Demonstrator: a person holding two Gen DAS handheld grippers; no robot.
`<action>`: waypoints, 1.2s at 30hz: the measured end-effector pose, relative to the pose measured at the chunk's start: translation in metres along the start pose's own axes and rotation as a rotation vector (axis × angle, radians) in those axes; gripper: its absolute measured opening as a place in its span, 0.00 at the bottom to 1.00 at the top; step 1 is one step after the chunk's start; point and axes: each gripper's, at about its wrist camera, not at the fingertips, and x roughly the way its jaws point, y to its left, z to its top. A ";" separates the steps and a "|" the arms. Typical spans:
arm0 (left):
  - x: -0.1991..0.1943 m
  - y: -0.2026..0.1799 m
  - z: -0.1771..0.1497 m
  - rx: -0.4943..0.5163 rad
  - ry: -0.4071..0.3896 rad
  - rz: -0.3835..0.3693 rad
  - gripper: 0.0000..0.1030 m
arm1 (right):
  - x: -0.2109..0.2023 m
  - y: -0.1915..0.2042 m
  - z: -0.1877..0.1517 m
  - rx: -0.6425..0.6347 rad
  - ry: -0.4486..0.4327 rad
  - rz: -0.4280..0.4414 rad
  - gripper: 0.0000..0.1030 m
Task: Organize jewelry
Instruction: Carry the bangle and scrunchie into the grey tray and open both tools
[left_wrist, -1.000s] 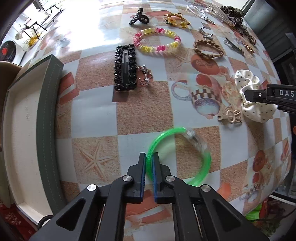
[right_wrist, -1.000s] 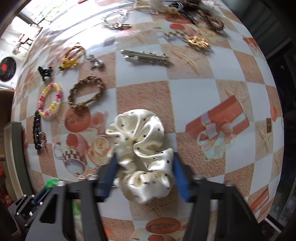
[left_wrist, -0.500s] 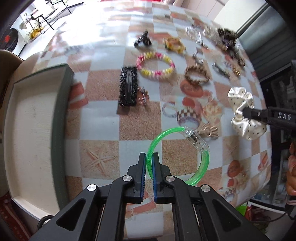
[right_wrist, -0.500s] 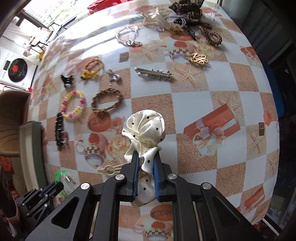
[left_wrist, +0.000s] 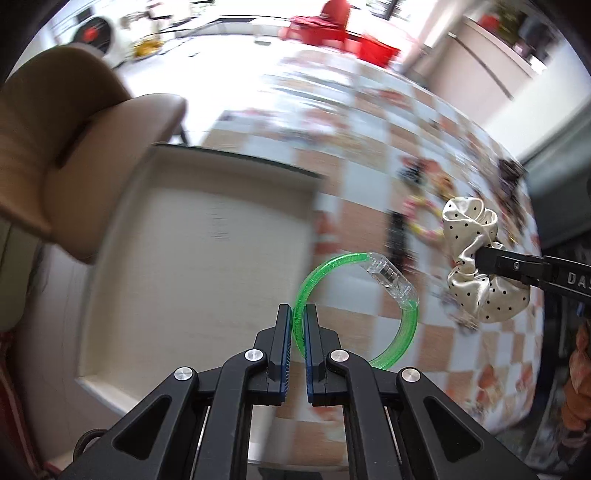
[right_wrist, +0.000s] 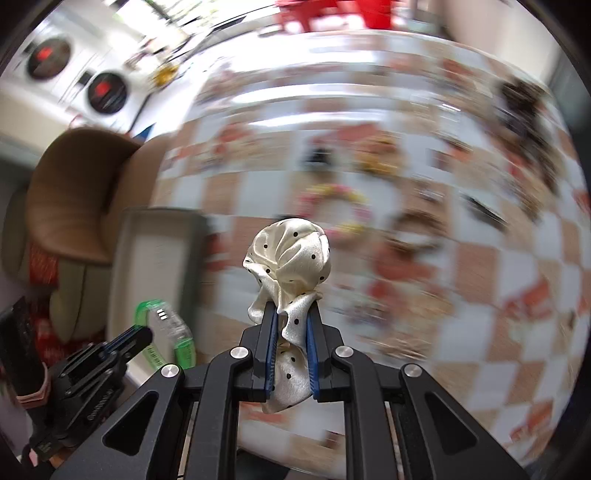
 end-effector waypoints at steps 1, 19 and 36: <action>0.001 0.014 0.002 -0.024 -0.002 0.016 0.09 | 0.008 0.019 0.006 -0.032 0.008 0.014 0.15; 0.071 0.131 0.013 -0.277 0.051 0.173 0.09 | 0.159 0.183 0.063 -0.242 0.159 0.067 0.15; 0.071 0.122 0.017 -0.244 0.056 0.238 0.10 | 0.177 0.161 0.071 -0.218 0.184 -0.003 0.61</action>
